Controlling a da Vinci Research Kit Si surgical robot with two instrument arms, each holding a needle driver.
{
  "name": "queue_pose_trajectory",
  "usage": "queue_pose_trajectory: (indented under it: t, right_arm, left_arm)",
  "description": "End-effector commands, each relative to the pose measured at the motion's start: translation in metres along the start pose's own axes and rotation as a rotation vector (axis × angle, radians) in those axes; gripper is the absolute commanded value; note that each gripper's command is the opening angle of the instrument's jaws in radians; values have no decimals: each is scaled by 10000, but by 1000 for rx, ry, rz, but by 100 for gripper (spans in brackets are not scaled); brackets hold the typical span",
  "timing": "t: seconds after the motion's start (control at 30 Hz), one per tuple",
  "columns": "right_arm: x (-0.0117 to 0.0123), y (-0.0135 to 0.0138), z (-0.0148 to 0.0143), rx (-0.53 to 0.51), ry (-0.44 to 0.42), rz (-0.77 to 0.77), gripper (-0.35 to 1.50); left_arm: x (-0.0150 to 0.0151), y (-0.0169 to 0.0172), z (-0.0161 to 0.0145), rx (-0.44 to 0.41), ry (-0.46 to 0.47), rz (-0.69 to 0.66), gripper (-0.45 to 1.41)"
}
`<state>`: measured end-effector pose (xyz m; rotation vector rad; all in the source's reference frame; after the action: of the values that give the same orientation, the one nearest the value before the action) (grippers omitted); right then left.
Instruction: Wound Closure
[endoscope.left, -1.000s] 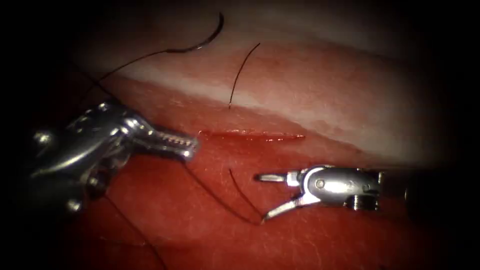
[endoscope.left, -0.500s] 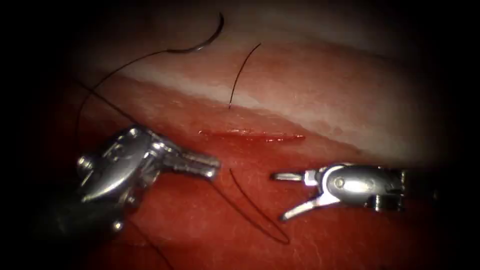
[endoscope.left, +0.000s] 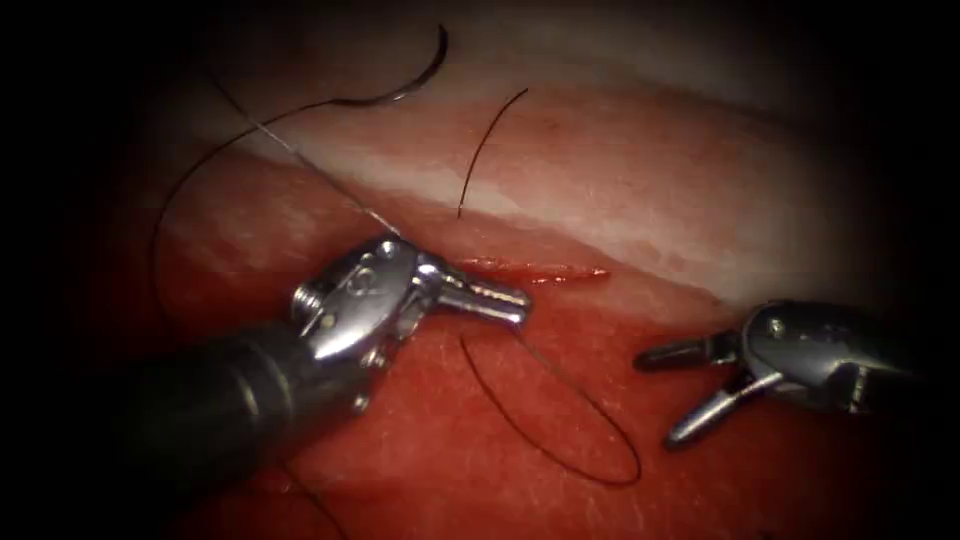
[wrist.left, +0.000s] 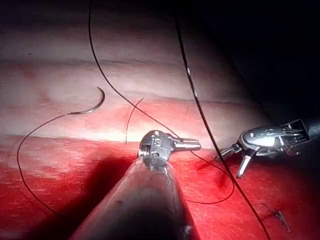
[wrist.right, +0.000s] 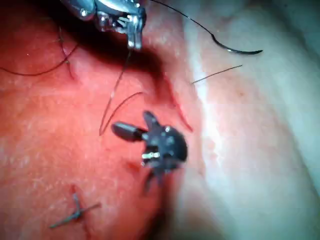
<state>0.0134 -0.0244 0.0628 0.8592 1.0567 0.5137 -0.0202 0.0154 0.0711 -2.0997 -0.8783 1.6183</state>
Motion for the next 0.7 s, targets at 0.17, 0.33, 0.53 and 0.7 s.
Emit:
queue_pose_trajectory:
  t: [0.17,0.33,0.53,0.7]
  right_arm:
    - [25,33,31,108,13,106,103]
    - [30,42,50,229,8,218,94]
    - [25,35,54,320,3,289,103]
    - [30,28,56,407,16,319,93]
  left_arm:
    - [-2,0,7,1,-1,13,-45]
    - [0,3,8,-2,-10,35,-45]
    - [-1,2,7,-4,-15,40,-45]
    - [-4,-1,5,-8,-30,51,-45]
